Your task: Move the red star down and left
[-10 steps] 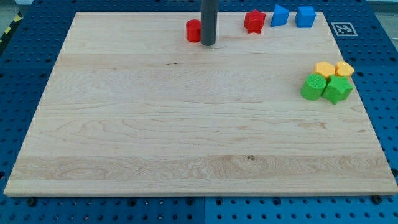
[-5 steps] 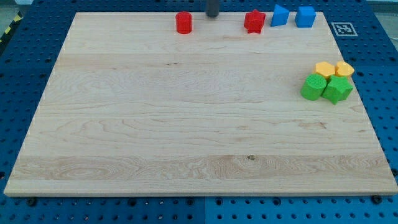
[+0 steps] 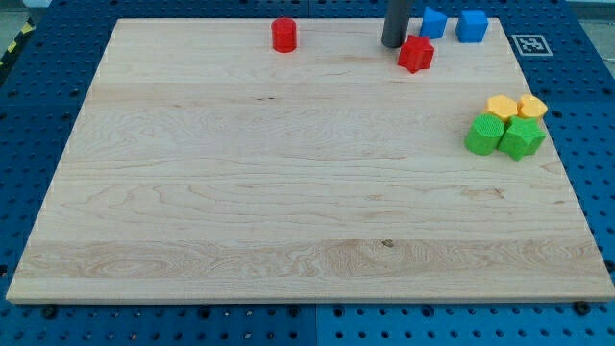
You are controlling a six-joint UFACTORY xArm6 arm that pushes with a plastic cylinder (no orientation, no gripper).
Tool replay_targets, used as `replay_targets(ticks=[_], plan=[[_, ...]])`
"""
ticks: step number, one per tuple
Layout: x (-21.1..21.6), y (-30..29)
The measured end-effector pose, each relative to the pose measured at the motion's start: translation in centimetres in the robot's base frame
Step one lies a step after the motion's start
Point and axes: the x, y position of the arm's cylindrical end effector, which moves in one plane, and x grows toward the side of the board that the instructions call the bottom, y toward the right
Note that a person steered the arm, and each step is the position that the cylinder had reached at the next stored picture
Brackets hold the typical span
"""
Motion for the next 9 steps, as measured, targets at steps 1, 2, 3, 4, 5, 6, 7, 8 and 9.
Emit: replay_targets(ticks=[1,2,3,4,5,6,7,8,9], plan=[[0.9,3.6],[3.6,4.2],[6.1,0.4],[7.2,-0.9],[5.6,1.5],[3.9,4.7],[5.7,8.1],[9.5,7.7],[9.7,-0.6]])
